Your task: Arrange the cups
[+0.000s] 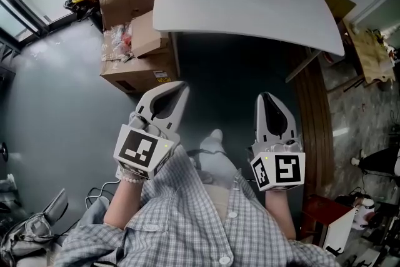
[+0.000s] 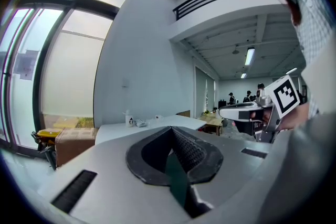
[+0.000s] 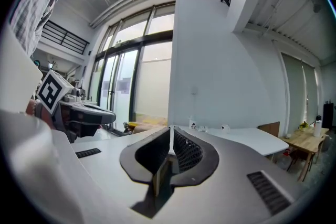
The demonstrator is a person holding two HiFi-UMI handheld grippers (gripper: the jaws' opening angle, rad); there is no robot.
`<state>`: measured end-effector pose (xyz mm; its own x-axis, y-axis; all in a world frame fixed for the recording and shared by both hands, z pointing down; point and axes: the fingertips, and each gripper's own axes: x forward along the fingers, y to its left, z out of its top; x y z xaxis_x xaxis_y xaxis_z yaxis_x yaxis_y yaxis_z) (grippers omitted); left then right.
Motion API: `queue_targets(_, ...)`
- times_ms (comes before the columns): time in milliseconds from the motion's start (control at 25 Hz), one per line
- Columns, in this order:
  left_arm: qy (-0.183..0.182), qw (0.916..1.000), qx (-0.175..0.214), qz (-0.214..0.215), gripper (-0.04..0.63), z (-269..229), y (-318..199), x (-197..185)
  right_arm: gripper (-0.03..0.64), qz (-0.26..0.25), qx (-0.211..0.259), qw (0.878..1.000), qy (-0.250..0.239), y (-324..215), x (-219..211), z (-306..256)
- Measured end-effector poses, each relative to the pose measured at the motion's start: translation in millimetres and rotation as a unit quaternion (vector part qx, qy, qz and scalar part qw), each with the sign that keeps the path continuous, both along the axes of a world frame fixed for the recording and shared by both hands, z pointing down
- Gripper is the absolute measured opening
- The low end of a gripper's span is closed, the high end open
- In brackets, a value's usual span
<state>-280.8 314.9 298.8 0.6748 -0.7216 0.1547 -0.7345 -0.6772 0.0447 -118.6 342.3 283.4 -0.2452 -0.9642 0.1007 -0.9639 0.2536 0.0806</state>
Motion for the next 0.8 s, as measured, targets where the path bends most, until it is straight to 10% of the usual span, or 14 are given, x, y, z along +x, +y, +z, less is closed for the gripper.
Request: queue_targets(800, -0.009, 0.9994, 0.013, -0.031, 0.009, -12, -96, 103, 0.034, -0.027, 0.001, 1.000, -0.008, -111, 110, -5)
